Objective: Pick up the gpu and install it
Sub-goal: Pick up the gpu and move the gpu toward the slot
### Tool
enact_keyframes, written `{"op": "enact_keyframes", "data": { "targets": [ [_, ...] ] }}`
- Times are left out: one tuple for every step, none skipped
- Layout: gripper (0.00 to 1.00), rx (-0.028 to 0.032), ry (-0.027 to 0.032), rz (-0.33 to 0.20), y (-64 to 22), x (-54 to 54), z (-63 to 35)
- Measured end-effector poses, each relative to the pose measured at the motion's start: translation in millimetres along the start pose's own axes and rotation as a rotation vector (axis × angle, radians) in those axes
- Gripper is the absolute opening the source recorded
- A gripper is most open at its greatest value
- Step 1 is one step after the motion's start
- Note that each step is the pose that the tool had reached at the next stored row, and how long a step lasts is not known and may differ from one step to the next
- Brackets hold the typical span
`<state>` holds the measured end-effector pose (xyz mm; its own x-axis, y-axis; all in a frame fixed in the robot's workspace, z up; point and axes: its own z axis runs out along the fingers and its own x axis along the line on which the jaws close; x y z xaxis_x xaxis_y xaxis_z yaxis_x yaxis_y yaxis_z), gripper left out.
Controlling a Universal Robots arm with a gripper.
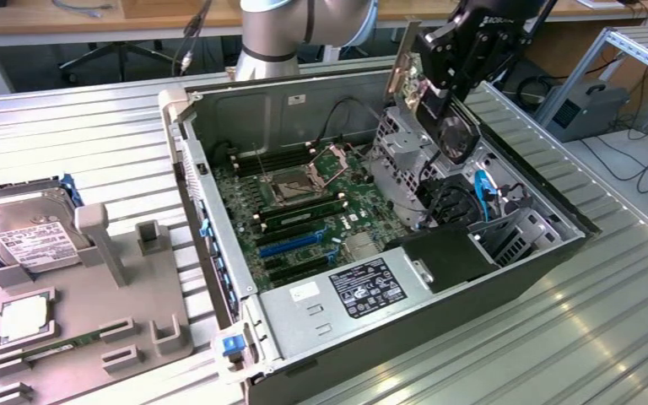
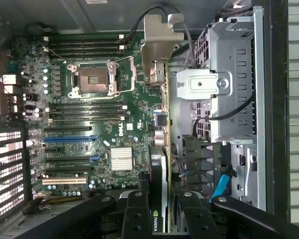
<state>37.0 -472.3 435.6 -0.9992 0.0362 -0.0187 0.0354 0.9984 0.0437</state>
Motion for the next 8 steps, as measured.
{"op": "enact_keyframes", "data": {
  "targets": [
    [0.27,-0.0001,0.0,0.0,0.1,-1.0,0.1],
    [0.27,-0.0001,0.0,0.0,0.1,-1.0,0.0],
    [0.27,0.0,0.0,0.0,0.0,-1.0,0.0],
    [0.27,0.0001,0.0,0.0,0.0,-1.0,0.1],
    [0.27,0.0,0.0,0.0,-0.1,-1.0,1.1],
    [0.27,0.0,-0.0001,0.0,-0.2,-1.0,2.8],
    [0.27,0.0,0.0,0.0,-0.2,-0.9,5.3],
    [0.27,0.0,-0.0001,0.0,-0.3,-0.9,7.6]
  ]
}}
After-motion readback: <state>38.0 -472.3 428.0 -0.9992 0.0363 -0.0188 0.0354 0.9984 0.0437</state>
